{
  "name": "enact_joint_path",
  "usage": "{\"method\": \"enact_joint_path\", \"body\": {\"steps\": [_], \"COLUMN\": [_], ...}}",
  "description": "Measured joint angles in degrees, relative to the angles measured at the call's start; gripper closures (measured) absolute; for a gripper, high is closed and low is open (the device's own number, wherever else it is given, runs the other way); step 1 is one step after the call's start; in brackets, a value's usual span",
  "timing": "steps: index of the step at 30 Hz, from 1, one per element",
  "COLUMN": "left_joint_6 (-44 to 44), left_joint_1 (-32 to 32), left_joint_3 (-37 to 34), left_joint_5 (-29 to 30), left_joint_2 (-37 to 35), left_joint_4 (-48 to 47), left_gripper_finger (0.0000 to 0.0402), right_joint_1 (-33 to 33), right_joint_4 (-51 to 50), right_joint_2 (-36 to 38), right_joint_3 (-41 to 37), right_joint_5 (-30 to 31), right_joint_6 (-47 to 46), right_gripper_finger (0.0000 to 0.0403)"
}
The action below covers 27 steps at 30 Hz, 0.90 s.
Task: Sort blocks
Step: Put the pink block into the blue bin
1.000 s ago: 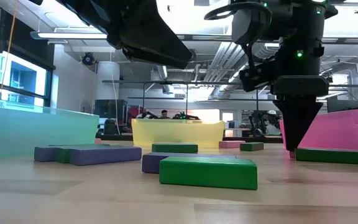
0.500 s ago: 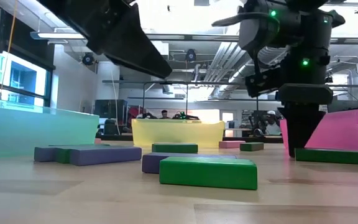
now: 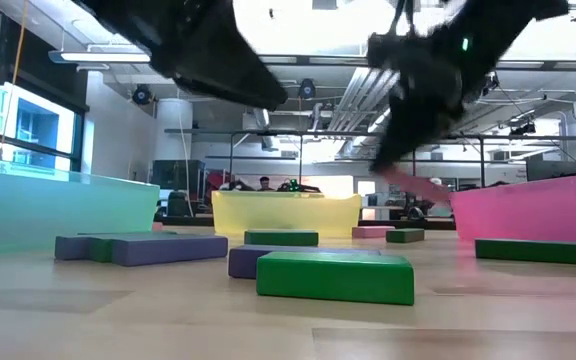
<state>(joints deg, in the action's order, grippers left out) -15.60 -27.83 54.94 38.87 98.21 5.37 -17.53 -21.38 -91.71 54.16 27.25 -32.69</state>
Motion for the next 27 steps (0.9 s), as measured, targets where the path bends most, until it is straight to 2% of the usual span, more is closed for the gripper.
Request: {"method": "enact_joint_path", "body": {"steps": [4, 9, 12, 18, 23, 27], "left_joint_6": [4.4, 11.8, 16.0, 19.7, 19.8, 20.6], "left_joint_1": [0.1, 0.1, 0.7, 2.9, 4.2, 4.3], "left_joint_3": [-4.4, -12.0, -14.0, -12.8, -11.2, -10.4], "left_joint_5": [0.0, -2.5, -6.3, -15.9, -16.6, -16.5], "left_joint_2": [0.0, 0.0, 0.0, 0.0, 0.0, 0.0], "left_joint_4": [13.9, 39.3, 50.0, 54.8, 54.4, 54.3], "left_gripper_finger": [0.0227, 0.0227, 0.0227, 0.0227, 0.0227, 0.0227], "right_joint_1": [-4.2, -9.5, -11.6, -12.7, -12.1, -12.0], "right_joint_4": [10.8, 25.3, 36.4, 53.0, 57.0, 57.9], "right_joint_2": [4.8, 7.8, 7.6, 4.7, 3.4, 3.2], "right_joint_3": [-0.1, 0.0, 0.0, 0.0, 0.0, 0.0], "right_joint_5": [7.0, 7.9, 7.6, 6.5, 2.0, 1.8], "right_joint_6": [10.5, 23.9, 31.9, 44.2, 45.8, 46.3], "right_gripper_finger": [0.0326, 0.0327, 0.0327, 0.0327, 0.0327, 0.0327]}}
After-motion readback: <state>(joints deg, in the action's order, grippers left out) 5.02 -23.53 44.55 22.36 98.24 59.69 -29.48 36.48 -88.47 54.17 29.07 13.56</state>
